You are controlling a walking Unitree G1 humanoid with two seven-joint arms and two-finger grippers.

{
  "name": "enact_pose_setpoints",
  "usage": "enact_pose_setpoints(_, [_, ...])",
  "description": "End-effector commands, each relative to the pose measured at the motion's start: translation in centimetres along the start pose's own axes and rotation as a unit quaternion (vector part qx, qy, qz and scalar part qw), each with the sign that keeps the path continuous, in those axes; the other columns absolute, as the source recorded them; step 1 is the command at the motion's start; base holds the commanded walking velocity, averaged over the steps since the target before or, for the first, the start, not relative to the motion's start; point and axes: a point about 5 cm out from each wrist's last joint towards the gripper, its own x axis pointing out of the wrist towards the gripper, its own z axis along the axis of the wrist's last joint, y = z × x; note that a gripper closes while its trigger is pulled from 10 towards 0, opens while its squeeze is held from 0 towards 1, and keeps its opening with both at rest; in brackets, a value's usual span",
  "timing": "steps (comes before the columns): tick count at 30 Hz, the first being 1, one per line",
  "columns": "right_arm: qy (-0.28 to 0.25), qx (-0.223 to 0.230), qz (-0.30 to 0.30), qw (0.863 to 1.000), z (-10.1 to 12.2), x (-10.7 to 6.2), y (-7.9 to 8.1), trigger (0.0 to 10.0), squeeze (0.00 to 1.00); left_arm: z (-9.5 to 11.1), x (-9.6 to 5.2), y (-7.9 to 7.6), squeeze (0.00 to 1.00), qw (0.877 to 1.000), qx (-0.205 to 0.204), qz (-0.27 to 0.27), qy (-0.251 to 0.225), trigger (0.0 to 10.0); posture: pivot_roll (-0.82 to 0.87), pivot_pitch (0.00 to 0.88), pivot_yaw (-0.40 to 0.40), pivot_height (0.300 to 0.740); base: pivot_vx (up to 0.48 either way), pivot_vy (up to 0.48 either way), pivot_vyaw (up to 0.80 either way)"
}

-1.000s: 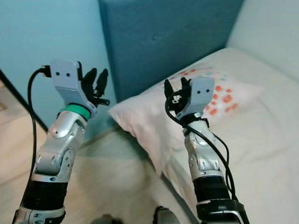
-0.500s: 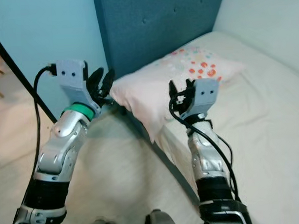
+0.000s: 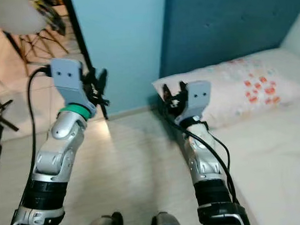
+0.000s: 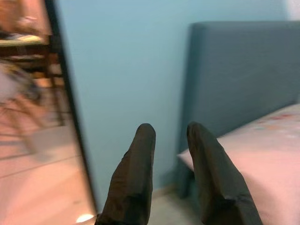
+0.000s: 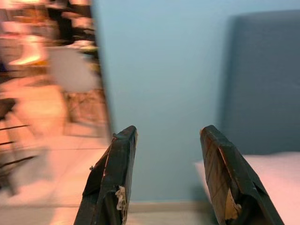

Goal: Clean up the room

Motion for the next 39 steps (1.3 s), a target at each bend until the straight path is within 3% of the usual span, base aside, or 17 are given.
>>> enact_pose_setpoints(1, [0.008,0.006,-0.006,1.000,-0.32,-0.35,-0.38,10.0,0.00,-0.57,-0.09,-0.14,0.00,1.000,0.004,0.002,0.009,10.0,-0.06,0.047,0.041,0.736,0.458,0.000,0.00])
enact_pose_setpoints(25, [0.023,-0.002,-0.009,1.000,-0.89,-0.53,-0.53,10.0,0.00,-0.94,-0.03,-0.05,0.00,1.000,0.009,0.004,0.012,10.0,-0.06,0.044,0.042,0.736,0.460,0.000,0.00])
enact_pose_setpoints(39, [0.023,-0.002,-0.012,1.000,-0.85,-0.44,-0.79,10.0,0.00,-0.88,-0.02,-0.67,0.00,0.999,0.008,-0.037,0.008,10.0,-0.06,0.033,0.041,0.736,0.444,0.000,0.00])
